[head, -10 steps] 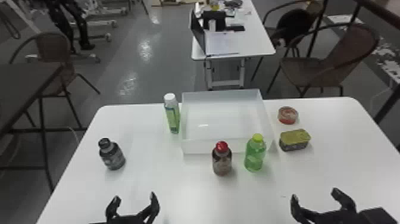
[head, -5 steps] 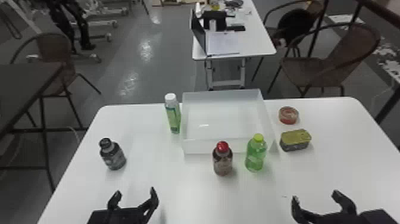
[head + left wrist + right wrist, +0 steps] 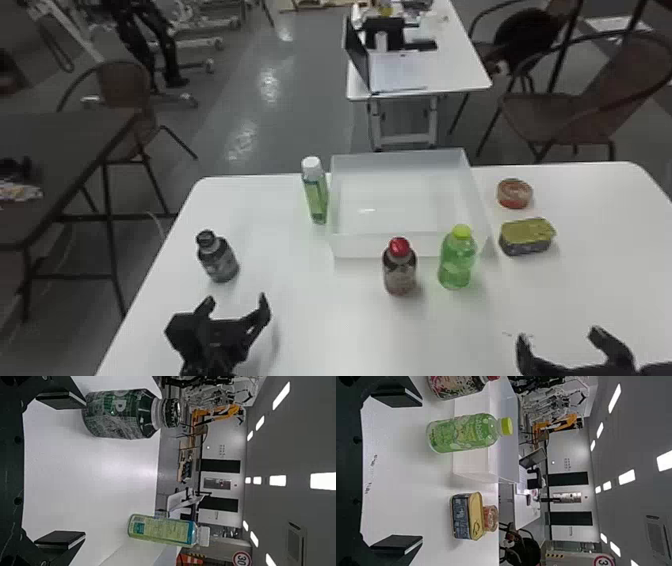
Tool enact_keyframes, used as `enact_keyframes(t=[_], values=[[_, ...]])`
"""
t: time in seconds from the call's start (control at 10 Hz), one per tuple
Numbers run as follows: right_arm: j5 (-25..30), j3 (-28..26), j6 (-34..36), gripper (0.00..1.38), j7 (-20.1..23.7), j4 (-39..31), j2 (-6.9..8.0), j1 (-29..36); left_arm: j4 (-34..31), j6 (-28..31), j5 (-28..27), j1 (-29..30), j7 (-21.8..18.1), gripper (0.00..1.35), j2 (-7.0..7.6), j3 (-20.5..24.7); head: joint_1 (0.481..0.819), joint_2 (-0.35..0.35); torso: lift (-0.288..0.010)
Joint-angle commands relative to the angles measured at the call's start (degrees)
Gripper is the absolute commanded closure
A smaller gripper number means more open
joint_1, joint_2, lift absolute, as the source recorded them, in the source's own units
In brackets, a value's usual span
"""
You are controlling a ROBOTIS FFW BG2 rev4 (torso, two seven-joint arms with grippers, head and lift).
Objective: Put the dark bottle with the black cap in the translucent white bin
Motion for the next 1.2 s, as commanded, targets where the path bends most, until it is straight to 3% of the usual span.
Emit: enact_keyframes(t=[0.0,0.2,0.5,0.7,1.1], values=[[-0.09,0.00,0.00,0.09,0.09,0.12,0.18,-0.14,3.50,1.85,-1.68,-4.13,-3.82,0.14,0.02,4.03,0.695,0.204,-0.032],[-0.18,0.00,-0.09,0.09,0.18,0.38,0.27,-0.22,7.19,3.70,-2.56,-7.47,-6.19,0.14,0.72,6.93,0.695,0.222,-0.032],[-0.18,0.00,-0.09,0.09,0.97,0.73,0.49,-0.49,10.09,7.48,-4.58,-11.69,-7.25,0.14,3.80,8.77,0.695,0.261,-0.032],[-0.18,-0.09,-0.18,0.09,1.23,1.00,0.49,-0.75,12.37,8.97,-4.50,-14.24,-10.32,0.15,6.61,9.03,0.695,0.285,-0.032],[-0.18,-0.18,-0.35,0.09,2.02,1.61,0.49,-1.19,18.96,11.87,-5.81,-20.04,-18.41,0.16,9.16,10.27,0.695,0.300,-0.032]])
